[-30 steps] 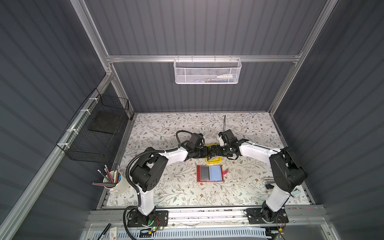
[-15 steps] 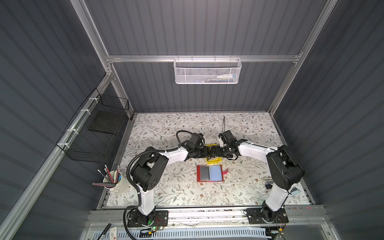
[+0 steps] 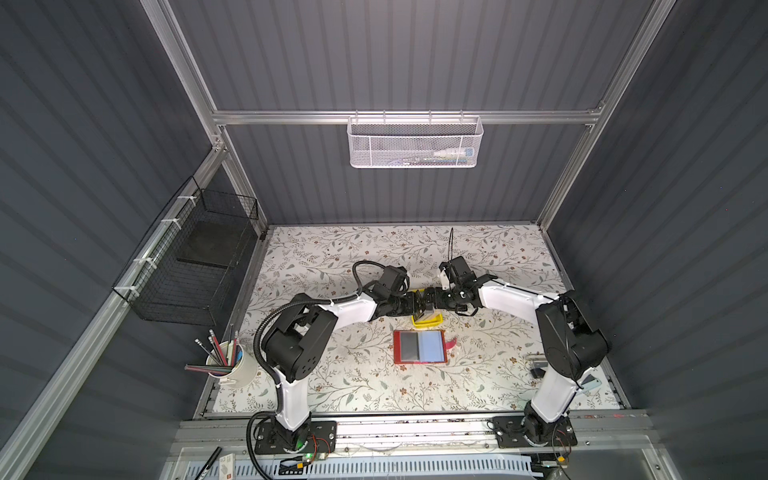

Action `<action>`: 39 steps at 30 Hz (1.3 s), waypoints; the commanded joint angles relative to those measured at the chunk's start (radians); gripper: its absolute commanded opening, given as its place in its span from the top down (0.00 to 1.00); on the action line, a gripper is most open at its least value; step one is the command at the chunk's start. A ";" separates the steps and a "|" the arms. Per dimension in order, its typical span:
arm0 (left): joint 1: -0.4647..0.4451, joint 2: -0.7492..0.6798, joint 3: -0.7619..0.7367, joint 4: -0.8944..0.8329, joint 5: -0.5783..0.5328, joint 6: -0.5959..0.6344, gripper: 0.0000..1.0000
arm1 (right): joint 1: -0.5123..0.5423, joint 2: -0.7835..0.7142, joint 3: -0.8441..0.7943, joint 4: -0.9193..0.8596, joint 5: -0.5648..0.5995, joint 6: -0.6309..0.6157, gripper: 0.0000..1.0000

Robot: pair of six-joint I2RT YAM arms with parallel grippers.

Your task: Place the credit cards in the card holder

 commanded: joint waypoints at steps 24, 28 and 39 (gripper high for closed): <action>0.008 0.069 0.010 0.020 0.042 -0.041 0.87 | -0.008 -0.194 -0.029 -0.070 -0.094 0.098 0.19; 0.008 0.062 0.001 0.028 0.041 -0.043 0.87 | -0.008 -0.185 -0.023 -0.052 -0.136 0.141 0.36; 0.008 0.058 -0.016 0.057 0.046 -0.058 0.87 | -0.004 -0.112 0.017 -0.051 -0.168 0.167 0.66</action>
